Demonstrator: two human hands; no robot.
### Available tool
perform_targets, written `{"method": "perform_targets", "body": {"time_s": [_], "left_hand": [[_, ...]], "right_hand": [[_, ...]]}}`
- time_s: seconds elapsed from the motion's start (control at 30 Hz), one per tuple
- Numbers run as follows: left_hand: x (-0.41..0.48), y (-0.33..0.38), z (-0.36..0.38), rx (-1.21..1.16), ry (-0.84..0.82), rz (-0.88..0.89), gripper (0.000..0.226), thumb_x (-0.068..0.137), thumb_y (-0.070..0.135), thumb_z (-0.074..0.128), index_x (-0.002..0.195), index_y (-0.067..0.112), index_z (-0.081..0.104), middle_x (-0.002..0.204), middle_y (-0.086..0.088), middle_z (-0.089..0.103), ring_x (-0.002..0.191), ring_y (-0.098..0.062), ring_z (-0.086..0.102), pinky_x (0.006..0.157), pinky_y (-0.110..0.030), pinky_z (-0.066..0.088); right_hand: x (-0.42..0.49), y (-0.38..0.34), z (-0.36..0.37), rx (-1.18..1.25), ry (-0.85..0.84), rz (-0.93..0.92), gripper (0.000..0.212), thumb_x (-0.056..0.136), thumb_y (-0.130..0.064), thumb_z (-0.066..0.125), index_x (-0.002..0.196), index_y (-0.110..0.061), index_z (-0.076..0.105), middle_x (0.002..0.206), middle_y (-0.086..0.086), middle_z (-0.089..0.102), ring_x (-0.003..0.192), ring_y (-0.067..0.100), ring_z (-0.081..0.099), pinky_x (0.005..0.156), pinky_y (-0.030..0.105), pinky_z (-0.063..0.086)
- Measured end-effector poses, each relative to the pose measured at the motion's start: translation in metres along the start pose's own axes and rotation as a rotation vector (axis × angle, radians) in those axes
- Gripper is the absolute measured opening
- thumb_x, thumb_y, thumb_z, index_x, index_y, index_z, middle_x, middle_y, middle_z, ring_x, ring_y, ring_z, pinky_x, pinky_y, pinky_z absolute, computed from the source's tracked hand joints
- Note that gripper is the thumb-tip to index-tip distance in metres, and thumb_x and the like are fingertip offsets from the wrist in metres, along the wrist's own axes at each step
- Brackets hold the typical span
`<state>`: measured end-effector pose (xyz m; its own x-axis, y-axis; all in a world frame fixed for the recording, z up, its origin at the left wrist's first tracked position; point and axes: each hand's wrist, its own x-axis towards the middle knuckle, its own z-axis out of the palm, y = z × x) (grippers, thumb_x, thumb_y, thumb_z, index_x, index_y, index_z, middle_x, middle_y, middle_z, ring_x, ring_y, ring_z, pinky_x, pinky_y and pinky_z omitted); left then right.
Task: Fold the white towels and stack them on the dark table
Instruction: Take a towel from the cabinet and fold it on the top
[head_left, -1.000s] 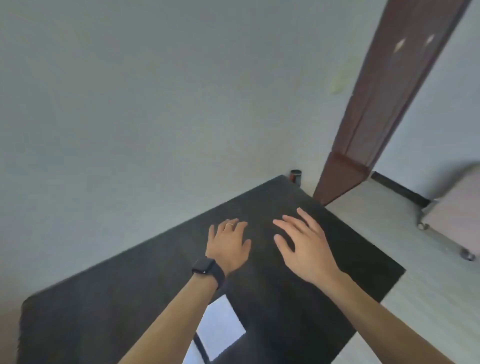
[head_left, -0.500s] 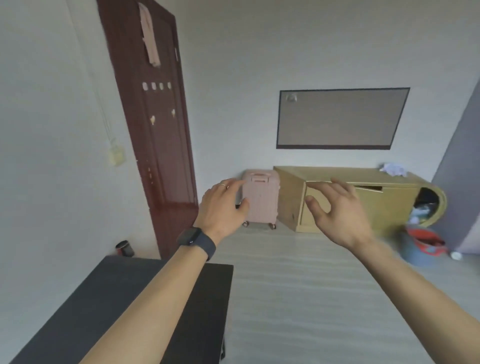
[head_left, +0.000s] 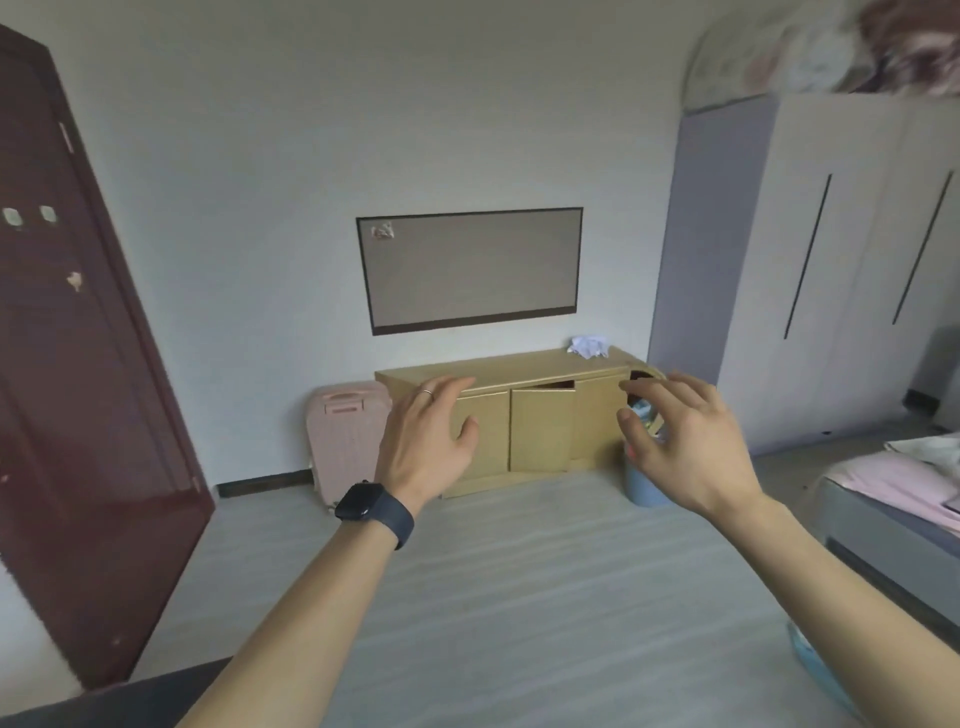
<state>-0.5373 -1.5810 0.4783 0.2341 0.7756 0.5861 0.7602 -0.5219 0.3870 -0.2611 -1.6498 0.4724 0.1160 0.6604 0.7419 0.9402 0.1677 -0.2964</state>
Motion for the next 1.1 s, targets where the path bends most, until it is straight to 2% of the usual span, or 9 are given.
{"method": "perform_targets", "body": {"time_s": [0.17,0.37,0.63,0.8,1.0,1.1], "left_hand": [[0.056,0.028,0.076,-0.027,-0.033,-0.016,0.047,0.096,0.031,0.055,0.142,0.026,0.048,0.147,0.006,0.047,0.134,-0.015,0.042,0.111,-0.033,0.037],[0.132,0.019,0.155,0.018,-0.091,-0.008,0.048,0.095,0.032,0.055,0.143,0.027,0.048,0.147,0.004,0.048,0.134,-0.017,0.044,0.112,-0.034,0.037],[0.279,-0.038,0.267,-0.012,-0.105,0.01,0.048,0.095,0.032,0.056,0.142,0.025,0.049,0.145,0.004,0.05,0.133,-0.017,0.045,0.111,-0.039,0.039],[0.37,-0.068,0.345,-0.025,-0.145,0.008,0.049,0.095,0.032,0.055,0.142,0.026,0.048,0.146,0.005,0.049,0.134,-0.016,0.044,0.11,-0.035,0.037],[0.476,-0.088,0.454,-0.048,-0.218,0.026,0.049,0.095,0.033,0.054,0.142,0.026,0.047,0.146,0.005,0.049,0.134,-0.015,0.044,0.109,-0.033,0.038],[0.53,-0.097,0.513,-0.043,-0.244,0.021,0.048,0.095,0.034,0.054,0.142,0.027,0.047,0.147,0.006,0.048,0.134,-0.014,0.043,0.11,-0.031,0.036]], "right_hand": [[0.035,0.085,0.018,-0.062,-0.05,0.04,0.046,0.087,-0.05,0.041,0.118,-0.028,0.067,0.119,-0.006,0.069,0.126,0.029,0.05,0.093,0.048,0.049],[0.091,0.161,0.072,-0.085,-0.094,0.092,0.044,0.088,-0.048,0.044,0.12,-0.028,0.066,0.122,-0.005,0.067,0.127,0.03,0.049,0.095,0.048,0.046],[0.195,0.245,0.19,-0.106,-0.116,0.153,0.052,0.086,-0.054,0.037,0.12,-0.028,0.067,0.116,-0.004,0.071,0.123,0.028,0.053,0.096,0.048,0.047],[0.263,0.302,0.259,-0.126,-0.154,0.178,0.052,0.086,-0.054,0.037,0.121,-0.029,0.067,0.108,0.0,0.071,0.118,0.031,0.055,0.092,0.048,0.049],[0.332,0.388,0.345,-0.139,-0.21,0.209,0.053,0.086,-0.054,0.035,0.123,-0.031,0.065,0.11,0.001,0.07,0.117,0.028,0.054,0.09,0.047,0.049],[0.374,0.441,0.392,-0.126,-0.227,0.228,0.042,0.09,-0.048,0.048,0.124,-0.03,0.064,0.116,0.002,0.07,0.122,0.029,0.053,0.094,0.049,0.048]]}}
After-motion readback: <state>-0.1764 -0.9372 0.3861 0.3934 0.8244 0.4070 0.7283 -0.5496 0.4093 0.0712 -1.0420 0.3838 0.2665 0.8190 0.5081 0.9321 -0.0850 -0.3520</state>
